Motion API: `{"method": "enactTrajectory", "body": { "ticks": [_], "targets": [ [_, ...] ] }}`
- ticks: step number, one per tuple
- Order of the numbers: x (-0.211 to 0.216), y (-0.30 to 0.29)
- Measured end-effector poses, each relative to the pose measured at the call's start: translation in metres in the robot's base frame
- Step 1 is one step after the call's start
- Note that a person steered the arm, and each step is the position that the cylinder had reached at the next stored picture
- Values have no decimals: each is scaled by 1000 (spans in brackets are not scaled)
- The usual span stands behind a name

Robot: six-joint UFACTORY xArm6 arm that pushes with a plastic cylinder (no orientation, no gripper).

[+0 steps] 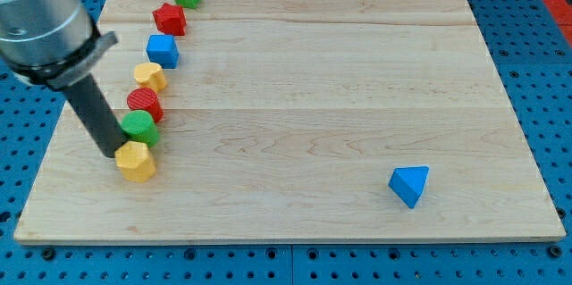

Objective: Move yellow hexagon towards the top of the blue triangle

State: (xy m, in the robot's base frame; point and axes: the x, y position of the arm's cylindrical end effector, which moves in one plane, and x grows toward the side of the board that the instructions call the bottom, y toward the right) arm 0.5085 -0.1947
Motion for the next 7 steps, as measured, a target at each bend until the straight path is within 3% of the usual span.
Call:
{"method": "enactTrajectory", "body": {
  "ticks": [4,7],
  "targets": [
    [35,-3],
    [28,90]
  ]
}}
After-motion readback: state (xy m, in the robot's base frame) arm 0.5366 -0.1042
